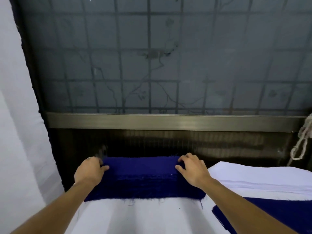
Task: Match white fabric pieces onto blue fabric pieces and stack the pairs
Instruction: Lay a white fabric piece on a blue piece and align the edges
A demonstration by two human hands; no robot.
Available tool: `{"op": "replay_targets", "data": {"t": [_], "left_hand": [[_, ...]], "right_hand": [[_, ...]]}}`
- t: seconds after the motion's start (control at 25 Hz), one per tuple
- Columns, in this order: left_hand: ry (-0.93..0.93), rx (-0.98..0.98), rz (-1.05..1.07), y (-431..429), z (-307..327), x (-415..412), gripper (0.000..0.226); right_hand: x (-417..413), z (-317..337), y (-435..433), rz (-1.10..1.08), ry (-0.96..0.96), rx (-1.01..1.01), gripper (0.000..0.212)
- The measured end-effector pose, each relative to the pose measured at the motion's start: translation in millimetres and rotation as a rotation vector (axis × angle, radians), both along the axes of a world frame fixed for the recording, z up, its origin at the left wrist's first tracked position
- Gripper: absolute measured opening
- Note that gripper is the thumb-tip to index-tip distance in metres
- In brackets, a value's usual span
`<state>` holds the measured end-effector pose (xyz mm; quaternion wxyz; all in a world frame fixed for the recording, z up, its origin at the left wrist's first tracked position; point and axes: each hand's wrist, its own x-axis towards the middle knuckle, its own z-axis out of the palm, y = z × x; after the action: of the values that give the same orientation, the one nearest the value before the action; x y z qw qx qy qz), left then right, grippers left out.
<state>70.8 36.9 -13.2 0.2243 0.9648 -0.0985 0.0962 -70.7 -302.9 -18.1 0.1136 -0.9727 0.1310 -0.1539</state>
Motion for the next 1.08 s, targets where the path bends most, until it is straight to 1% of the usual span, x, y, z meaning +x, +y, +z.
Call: {"op": "replay_targets", "data": {"t": [0.08,0.16,0.24,0.32,0.36,0.44,0.48,0.52,0.64,0.72,0.76,0.8,0.84,0.88,0.92,0.96,1.0,1.08], "left_hand": [[0.006,-0.092,0.013,-2.1,-0.1,1.6,0.009],[0.028,-0.133,-0.009,-3.3,-0.7,4.2,0.013],[0.050,-0.070,-0.080,-2.4,0.9,6.4,0.012],[0.021,0.065,-0.168,0.9,1.8,9.5,0.009],[-0.006,0.117,-0.204,3.5,0.6,11.9,0.012],[-0.042,0.177,-0.262,7.3,-1.6,15.5,0.018],[-0.045,0.181,-0.291,8.6,-1.6,16.4,0.015],[-0.036,0.168,-0.326,9.2,-0.6,17.2,0.008],[0.011,0.107,-0.389,8.8,4.3,20.2,0.018],[0.025,0.051,-0.421,4.8,7.3,24.2,0.014],[0.051,-0.007,-0.437,1.1,10.0,24.5,0.014],[0.104,-0.064,-0.449,-3.1,13.6,24.0,0.022],[0.158,-0.096,-0.457,-7.9,17.1,23.9,0.037],[0.210,-0.096,-0.456,-13.2,20.4,24.0,0.051],[0.240,-0.062,-0.453,-18.4,23.0,24.2,0.056],[0.244,-0.010,-0.459,-22.9,24.9,24.2,0.051],[0.222,0.061,-0.467,-26.0,26.2,23.8,0.041],[0.126,0.165,-0.509,-30.9,27.7,19.8,0.026]], "right_hand": [[8.2,-0.9,7.8,0.010,0.004,-0.024,0.038],[14.1,-2.3,15.0,0.016,0.001,-0.046,0.038],[17.5,-3.9,20.2,0.019,0.000,-0.059,0.037],[19.9,-5.6,23.9,0.028,0.001,-0.069,0.037],[21.1,-6.4,25.5,0.035,0.001,-0.073,0.037],[23.2,-7.5,28.0,0.045,0.010,-0.080,0.037],[24.0,-8.3,28.9,0.047,0.015,-0.086,0.037],[24.7,-9.5,29.5,0.049,0.020,-0.094,0.037],[24.8,-13.1,30.1,0.050,0.037,-0.104,0.038],[24.7,-14.4,31.2,0.042,0.042,-0.106,0.038],[24.5,-14.7,32.1,0.037,0.042,-0.108,0.038],[24.4,-14.9,33.2,0.031,0.042,-0.110,0.038],[24.1,-15.5,34.1,0.026,0.041,-0.113,0.038],[24.0,-16.5,35.1,0.023,0.043,-0.116,0.039],[23.8,-17.6,36.1,0.020,0.046,-0.116,0.039],[23.4,-18.1,37.0,0.017,0.052,-0.116,0.039],[23.4,-18.4,38.0,0.013,0.058,-0.115,0.040],[23.5,-17.5,40.1,0.006,0.079,-0.120,0.043]]}}
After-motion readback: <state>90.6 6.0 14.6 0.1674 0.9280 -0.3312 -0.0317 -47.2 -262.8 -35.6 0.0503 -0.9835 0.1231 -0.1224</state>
